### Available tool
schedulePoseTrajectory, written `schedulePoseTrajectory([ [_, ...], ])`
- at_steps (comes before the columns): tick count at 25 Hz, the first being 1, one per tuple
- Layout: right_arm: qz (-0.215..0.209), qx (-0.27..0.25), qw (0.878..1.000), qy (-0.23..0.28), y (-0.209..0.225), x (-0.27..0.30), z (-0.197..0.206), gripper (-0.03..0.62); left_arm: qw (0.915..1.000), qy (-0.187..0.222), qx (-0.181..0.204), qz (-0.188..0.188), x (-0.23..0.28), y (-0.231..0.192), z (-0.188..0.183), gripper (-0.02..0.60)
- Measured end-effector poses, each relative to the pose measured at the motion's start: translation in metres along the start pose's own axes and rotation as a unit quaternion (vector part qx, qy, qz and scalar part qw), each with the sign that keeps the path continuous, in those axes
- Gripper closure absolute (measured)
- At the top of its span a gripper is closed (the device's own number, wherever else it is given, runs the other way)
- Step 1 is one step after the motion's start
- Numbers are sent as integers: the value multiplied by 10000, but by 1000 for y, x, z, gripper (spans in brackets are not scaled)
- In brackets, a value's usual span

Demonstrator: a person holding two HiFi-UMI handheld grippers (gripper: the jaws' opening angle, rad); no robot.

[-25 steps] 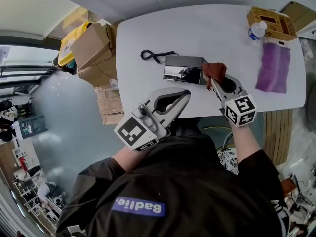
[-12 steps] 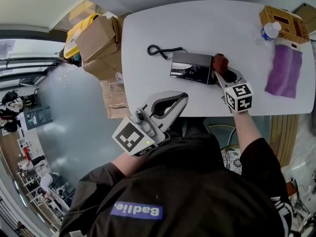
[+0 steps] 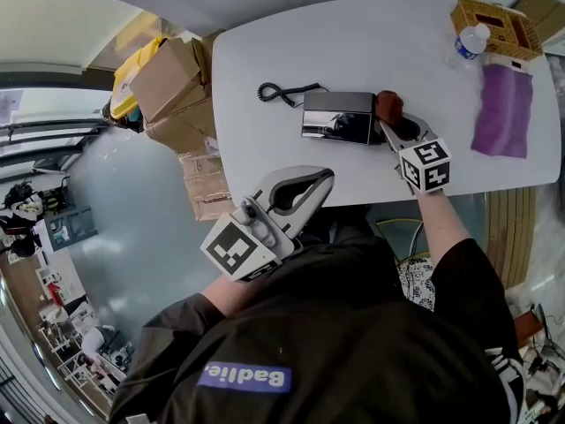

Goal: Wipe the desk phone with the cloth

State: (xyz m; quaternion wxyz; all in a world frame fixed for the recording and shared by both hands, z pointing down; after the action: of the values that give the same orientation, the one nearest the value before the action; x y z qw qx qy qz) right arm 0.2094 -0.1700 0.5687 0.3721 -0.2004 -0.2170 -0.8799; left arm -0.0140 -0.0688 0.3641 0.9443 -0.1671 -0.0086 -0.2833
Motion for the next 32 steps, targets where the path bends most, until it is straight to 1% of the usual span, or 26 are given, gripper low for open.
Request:
schedulePoseTrajectory([
  [5, -50, -172, 9997, 141, -26, -15, -12, 505, 9999, -14, 88, 141, -10, 3, -2, 572],
  [9, -18, -234, 9997, 59, -42, -22, -2, 505, 9996, -95, 165, 207, -19, 5, 2, 572],
  [19, 383, 279, 9982, -381, -53, -29, 55, 505, 9990, -217, 97, 391, -46, 6, 14, 572],
  [22, 502, 401, 9970, -436, -57, -30, 62, 505, 9986, -202, 93, 477, -52, 4, 16, 572],
  [24, 564, 397, 9968, -412, -63, -34, 58, 505, 9983, -142, 108, 551, -57, 3, 15, 572],
  [27, 617, 285, 9973, -282, -77, -41, 39, 505, 9978, -13, 151, 647, -68, 1, 12, 572],
  [32, 775, -87, 9969, -37, -98, -53, -10, 505, 9963, 268, 259, 776, -93, -6, -3, 572],
])
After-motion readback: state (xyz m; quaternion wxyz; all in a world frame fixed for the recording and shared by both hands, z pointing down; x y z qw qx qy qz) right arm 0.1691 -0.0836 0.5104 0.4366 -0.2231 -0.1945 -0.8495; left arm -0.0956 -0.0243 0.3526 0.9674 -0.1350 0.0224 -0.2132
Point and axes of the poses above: the fingertips, and each gripper's own axes: x forward along the fingers, y to its right, z out of its underside, the point moved 9 cm from there along -x, backward along the fingers, and after that the axes turned 2 degrees about -x, right-handed, at the moved point
